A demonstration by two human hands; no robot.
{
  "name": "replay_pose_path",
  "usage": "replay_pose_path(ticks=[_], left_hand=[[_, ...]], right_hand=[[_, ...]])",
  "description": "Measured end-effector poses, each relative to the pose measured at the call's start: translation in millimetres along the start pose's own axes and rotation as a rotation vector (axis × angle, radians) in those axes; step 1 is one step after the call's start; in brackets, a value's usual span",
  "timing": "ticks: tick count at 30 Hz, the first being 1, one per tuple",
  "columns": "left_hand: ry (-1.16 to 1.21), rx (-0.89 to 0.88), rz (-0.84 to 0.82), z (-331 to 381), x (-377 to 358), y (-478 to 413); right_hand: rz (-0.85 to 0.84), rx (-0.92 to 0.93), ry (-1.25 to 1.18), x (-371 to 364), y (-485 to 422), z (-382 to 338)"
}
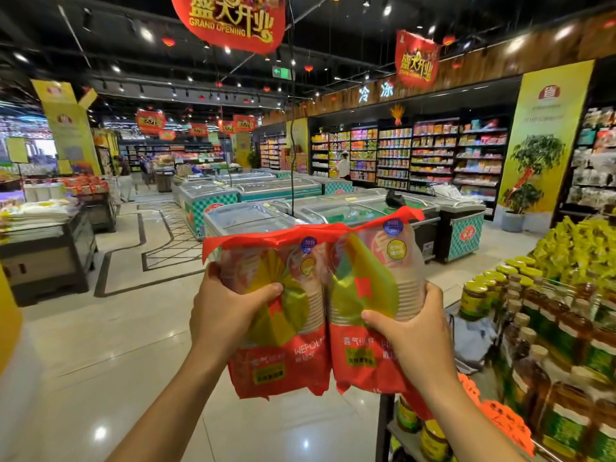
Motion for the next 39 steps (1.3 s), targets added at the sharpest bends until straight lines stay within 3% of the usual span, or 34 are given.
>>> replay_pose_path(ticks=[20,39], left_hand=[[-0.107,-0.073,0.164,-22.7,-217.4,-165.6],[-0.146,0.01,0.22,-109.3,-338.9,-325.0]], right_hand=[[-0.166,-0.04,-0.111,-204.0,-243.4,85.5],[-0.219,-0.028,-0.075,-383.8,-366.5,141.3]])
Point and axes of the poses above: each hand's wrist, its own y-axis away from the middle knuckle, its own x-axis out of the back of the hand, z = x × y, the point moved 4 cm from there along -y, towards the middle knuckle, and after that the axes turned 15 degrees about z, right-handed, at the moved point
